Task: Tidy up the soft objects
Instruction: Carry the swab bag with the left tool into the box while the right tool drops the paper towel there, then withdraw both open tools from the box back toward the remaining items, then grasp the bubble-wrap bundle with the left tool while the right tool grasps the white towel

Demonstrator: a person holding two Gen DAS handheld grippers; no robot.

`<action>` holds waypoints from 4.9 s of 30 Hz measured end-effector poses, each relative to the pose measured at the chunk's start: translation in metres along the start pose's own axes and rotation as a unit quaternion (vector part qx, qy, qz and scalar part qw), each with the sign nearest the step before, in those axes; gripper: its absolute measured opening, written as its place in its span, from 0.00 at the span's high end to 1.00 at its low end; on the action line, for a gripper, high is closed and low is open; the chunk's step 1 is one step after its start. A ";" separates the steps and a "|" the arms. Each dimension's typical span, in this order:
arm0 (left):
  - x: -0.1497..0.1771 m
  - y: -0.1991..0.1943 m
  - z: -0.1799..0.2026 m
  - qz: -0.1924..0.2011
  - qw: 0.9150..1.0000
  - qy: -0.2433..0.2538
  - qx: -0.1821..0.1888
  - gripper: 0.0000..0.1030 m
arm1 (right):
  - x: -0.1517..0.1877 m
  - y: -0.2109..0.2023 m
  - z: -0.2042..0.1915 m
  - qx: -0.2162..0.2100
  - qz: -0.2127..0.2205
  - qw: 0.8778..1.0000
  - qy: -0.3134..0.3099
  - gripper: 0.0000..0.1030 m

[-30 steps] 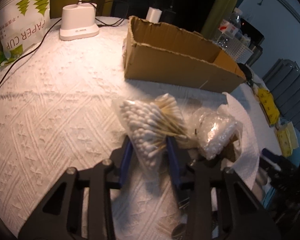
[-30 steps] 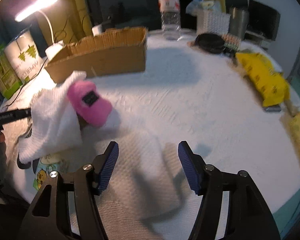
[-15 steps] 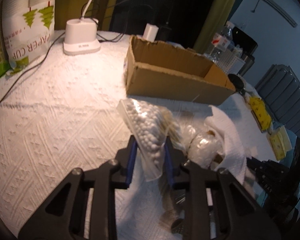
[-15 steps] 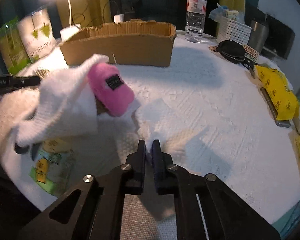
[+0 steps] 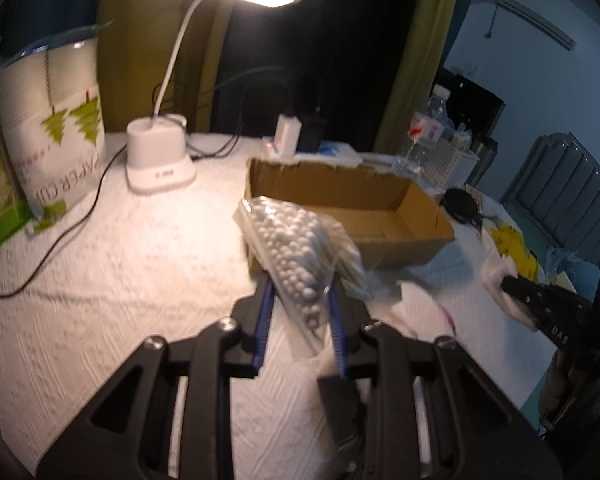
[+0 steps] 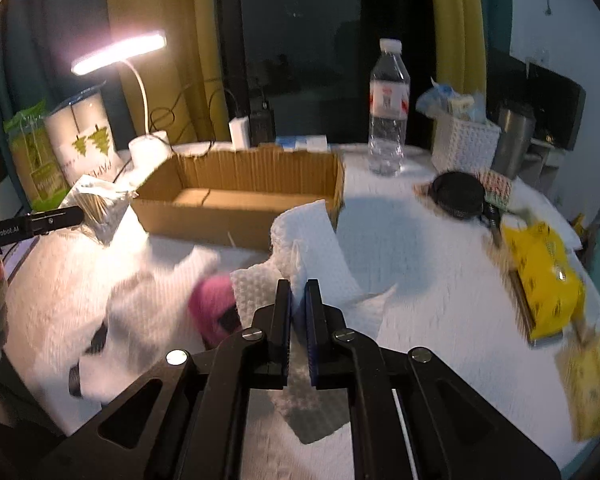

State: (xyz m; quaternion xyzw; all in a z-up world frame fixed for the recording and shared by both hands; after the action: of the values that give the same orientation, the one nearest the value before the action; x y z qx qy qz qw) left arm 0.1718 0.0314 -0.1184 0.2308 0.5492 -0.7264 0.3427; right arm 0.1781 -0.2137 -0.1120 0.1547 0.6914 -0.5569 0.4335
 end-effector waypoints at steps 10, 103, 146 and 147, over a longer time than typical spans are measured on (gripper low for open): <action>-0.041 0.014 0.008 0.038 0.999 0.028 -0.012 0.74 | -0.053 0.019 0.001 -0.016 0.034 0.999 -0.018 0.93; 0.056 -0.006 0.004 0.017 1.000 0.015 -0.003 0.09 | 0.022 0.022 -0.110 -0.089 -0.049 0.994 -0.028 0.50; 0.086 0.072 0.002 -0.089 0.992 0.050 -0.073 0.59 | -0.011 -0.006 -0.039 -0.056 0.028 0.998 -0.006 0.94; 0.085 0.070 0.003 -0.087 0.992 0.050 -0.070 0.60 | -0.011 -0.006 -0.038 -0.056 0.029 0.998 -0.006 0.94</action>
State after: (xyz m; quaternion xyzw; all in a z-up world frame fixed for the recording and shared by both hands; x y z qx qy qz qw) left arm 0.1687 -0.0039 -0.2227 0.1938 0.6336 -0.7004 0.2655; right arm 0.1641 -0.1780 -0.0995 0.1470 0.7141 -0.5054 0.4615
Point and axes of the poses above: each gripper's, at about its wrist camera, not at the fingertips, and y roughly the way its jaws point, z to its right, x to its underside, the point moved 6 cm from there along y, roughly the way its jaws point, and after that the axes turned 2 degrees about -y, right-handed, at the moved point
